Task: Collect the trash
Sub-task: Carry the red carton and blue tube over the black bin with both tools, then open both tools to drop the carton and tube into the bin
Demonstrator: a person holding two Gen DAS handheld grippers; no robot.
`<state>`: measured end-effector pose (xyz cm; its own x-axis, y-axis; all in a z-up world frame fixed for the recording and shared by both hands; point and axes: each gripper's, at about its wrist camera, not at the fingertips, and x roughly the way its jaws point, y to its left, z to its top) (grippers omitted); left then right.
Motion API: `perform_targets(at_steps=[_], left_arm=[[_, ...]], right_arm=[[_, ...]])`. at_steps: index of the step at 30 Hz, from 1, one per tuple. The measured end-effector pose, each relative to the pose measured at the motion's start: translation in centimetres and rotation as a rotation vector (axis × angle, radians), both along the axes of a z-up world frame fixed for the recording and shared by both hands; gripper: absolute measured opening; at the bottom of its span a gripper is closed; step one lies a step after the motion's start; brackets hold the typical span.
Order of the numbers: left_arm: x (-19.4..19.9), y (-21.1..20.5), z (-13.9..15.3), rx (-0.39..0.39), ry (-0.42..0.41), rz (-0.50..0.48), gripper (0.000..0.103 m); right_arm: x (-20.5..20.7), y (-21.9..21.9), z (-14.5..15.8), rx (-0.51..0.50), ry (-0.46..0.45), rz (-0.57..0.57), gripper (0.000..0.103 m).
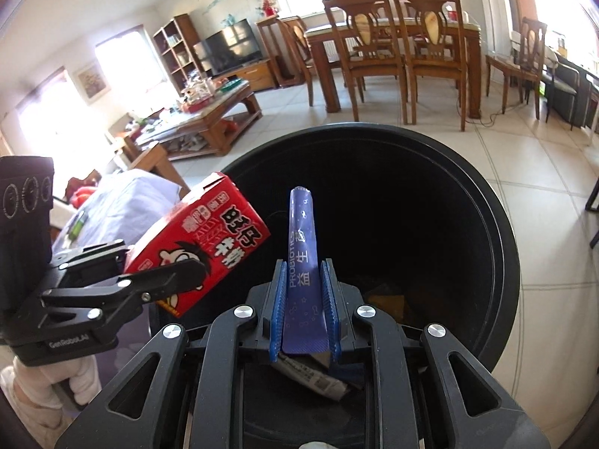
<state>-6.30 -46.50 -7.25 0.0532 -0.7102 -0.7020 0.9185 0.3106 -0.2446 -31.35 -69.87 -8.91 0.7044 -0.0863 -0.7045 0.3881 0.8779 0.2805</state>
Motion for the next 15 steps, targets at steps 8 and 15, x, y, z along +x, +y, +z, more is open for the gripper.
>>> perform_targets(at_steps=[8,15], left_arm=[[-0.4,-0.2,-0.6,0.026,-0.017,0.011,0.034],[-0.7,0.0,-0.3,0.02,-0.023,0.026,0.046]], right_arm=[[0.7,-0.1,-0.6,0.015,0.014,-0.008,0.02],[1.8,0.2,-0.4,0.025,0.023,-0.02,0.038]])
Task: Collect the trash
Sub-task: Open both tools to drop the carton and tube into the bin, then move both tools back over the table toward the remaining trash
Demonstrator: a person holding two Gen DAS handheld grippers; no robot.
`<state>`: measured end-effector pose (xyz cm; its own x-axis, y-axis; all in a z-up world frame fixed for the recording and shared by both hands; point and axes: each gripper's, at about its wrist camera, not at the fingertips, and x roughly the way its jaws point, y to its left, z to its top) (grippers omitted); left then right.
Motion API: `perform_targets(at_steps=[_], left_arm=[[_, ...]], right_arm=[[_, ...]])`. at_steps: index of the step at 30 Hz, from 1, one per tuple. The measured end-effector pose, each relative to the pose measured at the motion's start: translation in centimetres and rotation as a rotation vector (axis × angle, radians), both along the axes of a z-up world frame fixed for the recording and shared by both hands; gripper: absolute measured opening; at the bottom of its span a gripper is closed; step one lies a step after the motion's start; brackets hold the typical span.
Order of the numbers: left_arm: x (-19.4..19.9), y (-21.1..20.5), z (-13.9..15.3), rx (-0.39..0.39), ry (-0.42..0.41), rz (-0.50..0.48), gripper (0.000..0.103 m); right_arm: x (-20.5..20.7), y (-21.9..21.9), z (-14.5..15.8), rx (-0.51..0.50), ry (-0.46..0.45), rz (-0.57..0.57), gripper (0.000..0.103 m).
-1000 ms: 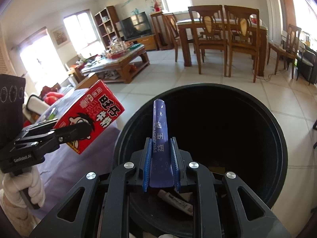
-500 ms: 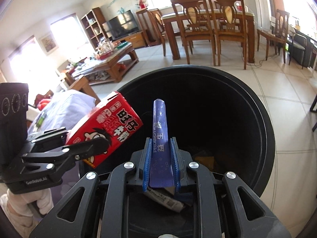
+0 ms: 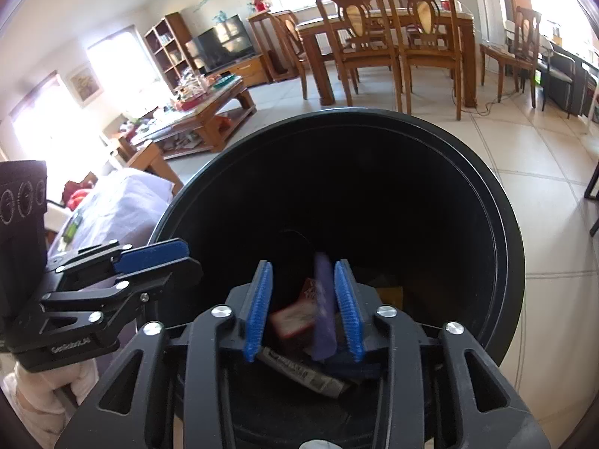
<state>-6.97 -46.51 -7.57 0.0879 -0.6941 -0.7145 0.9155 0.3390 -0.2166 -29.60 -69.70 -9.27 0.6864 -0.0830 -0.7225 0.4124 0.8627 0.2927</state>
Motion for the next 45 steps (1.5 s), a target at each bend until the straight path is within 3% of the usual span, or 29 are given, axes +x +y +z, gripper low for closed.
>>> perform_targets(at_steps=[2,4,9,11,15,24,45], left_arm=[[-0.2,0.3,0.3,-0.009,-0.016,0.005,0.058],[-0.5,0.6,0.6,-0.016,-0.031,0.005,0.06],[-0.6,1.6,1.4,-0.031,-0.087,0.027,0.078],[-0.4,2.3,1.8,-0.042,-0.111,0.048,0.085],[0.1,4.0,2.6,-0.055,-0.138,0.092,0.098],[2.4,9.0,3.8,-0.061,-0.154,0.207,0.098],[11.7,29.6,5.0,-0.077,-0.143,0.617,0.098]], right_arm=[[0.1,0.1,0.0,0.0,0.001,0.0,0.044],[0.1,0.3,0.1,-0.004,-0.001,-0.001,0.048],[0.7,1.2,0.5,-0.011,-0.003,0.003,0.048],[0.9,1.6,0.7,-0.017,-0.005,0.005,0.056],[1.7,2.7,1.4,-0.031,-0.012,0.02,0.056],[5.9,7.1,2.9,-0.045,-0.02,0.088,0.075],[20.9,27.5,4.5,-0.057,-0.025,0.408,0.075]])
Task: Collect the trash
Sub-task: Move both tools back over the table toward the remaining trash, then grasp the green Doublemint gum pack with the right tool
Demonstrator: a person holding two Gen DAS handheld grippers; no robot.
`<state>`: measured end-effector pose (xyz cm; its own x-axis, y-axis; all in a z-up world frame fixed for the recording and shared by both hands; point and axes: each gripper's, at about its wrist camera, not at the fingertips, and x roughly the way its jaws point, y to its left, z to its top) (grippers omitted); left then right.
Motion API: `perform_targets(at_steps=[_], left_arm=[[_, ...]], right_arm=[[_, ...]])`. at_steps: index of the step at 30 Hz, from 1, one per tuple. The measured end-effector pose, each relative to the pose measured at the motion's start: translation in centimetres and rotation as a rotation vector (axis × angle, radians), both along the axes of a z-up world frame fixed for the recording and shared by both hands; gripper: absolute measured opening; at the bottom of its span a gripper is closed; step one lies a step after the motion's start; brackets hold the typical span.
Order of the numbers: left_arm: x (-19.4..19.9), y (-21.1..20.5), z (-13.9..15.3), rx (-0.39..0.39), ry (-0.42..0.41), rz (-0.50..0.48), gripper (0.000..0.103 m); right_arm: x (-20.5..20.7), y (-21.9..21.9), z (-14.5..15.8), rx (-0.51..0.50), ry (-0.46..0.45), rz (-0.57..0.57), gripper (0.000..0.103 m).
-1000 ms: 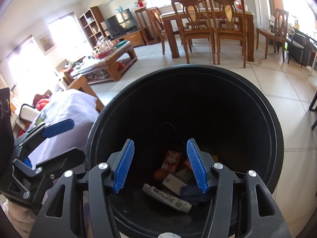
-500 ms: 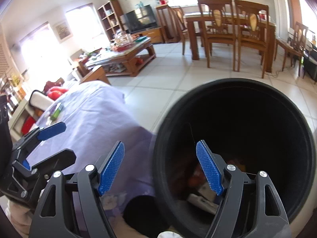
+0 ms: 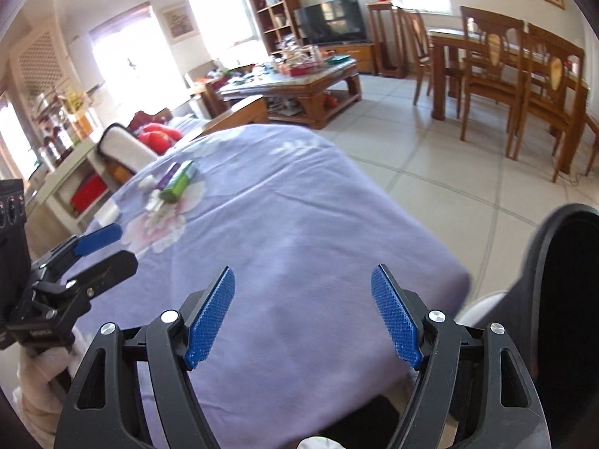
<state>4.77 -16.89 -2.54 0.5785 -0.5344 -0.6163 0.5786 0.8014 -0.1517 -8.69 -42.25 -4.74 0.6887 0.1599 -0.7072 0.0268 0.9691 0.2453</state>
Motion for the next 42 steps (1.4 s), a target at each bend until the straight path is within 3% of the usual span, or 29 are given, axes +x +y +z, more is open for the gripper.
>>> perform_targets(at_steps=[13,21,29,33,36,37,38,42], left_arm=[[5.3,14.0,0.2,-0.026,-0.002,0.236,0.098],[10.7,19.5,-1.2,0.065,0.079,0.284,0.098],[14.2,20.3,-2.9,0.092,0.182,0.236,0.098],[14.6,19.7,-3.0,0.107,0.184,0.221,0.098],[14.7,19.5,-3.1,0.091,0.183,0.206,0.088],[14.7,19.5,-3.1,0.094,0.181,0.207,0.069],[14.8,19.5,-3.3,0.104,0.189,0.211,0.06],[14.9,18.9,-3.3,0.128,0.185,0.208,0.057]], right_arm=[[7.0,11.0,0.2,-0.036,-0.03,0.174,0.075],[12.8,15.4,0.0,-0.054,-0.001,0.229,0.075],[17.8,17.8,-1.6,-0.104,0.055,0.239,0.075],[19.8,18.1,-2.2,-0.133,0.074,0.231,0.075],[20.8,18.3,-2.9,-0.153,0.097,0.227,0.066],[21.1,18.4,-3.2,-0.157,0.104,0.227,0.063],[21.3,18.5,-3.4,-0.156,0.108,0.232,0.061],[22.1,19.0,-4.1,-0.175,0.126,0.244,0.053]])
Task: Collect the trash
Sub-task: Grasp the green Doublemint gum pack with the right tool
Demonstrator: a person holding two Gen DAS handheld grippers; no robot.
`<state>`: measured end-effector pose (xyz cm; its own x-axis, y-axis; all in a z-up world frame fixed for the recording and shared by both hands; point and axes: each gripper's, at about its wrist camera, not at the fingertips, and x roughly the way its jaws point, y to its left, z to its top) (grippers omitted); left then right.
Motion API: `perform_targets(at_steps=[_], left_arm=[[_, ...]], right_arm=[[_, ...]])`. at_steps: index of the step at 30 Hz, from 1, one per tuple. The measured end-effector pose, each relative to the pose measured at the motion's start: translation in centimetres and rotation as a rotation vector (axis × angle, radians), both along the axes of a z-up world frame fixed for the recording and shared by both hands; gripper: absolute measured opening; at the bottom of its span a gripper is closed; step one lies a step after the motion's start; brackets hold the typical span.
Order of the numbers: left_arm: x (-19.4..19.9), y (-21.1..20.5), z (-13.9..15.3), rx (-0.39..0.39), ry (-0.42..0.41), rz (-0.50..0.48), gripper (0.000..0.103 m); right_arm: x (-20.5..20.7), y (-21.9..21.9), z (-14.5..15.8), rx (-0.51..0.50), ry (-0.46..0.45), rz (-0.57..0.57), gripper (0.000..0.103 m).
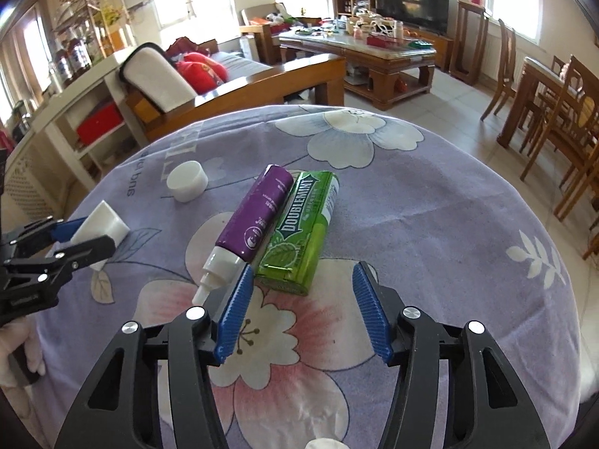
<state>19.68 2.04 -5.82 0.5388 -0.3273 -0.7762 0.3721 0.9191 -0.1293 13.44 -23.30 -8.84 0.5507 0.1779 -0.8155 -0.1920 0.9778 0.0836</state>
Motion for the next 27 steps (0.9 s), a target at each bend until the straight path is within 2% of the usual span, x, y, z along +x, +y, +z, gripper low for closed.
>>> perform_targets(at_steps=[7,10,12,17,23,27], left_arm=[[0.2,0.3,0.0,-0.014,0.008,0.001,0.043],[0.2,-0.1,-0.1,0.004,0.009,-0.011,0.04],[0.2,-0.2,0.0,0.005,0.008,-0.011,0.04],[0.0,0.2,0.4,-0.029,-0.006,0.01,0.04],[-1.5,0.5,1.8,-0.043,-0.113,0.027,0.04],[-2.8,0.2,2.5,-0.091,-0.138,0.011,0.04]], right_arm=[[1.1,0.3,-0.2,-0.012,-0.004,-0.007,0.052],[1.3,0.5,-0.3,-0.038,-0.02,0.002,0.034],[1.3,0.2,-0.3,-0.03,-0.024,-0.001,0.032],[1.1,-0.8,0.0,0.027,-0.008,-0.013,0.031],[-1.4,-1.8,1.8,0.077,-0.039,-0.013,0.031],[-4.1,-3.1,3.6,0.114,-0.076,-0.011,0.031]])
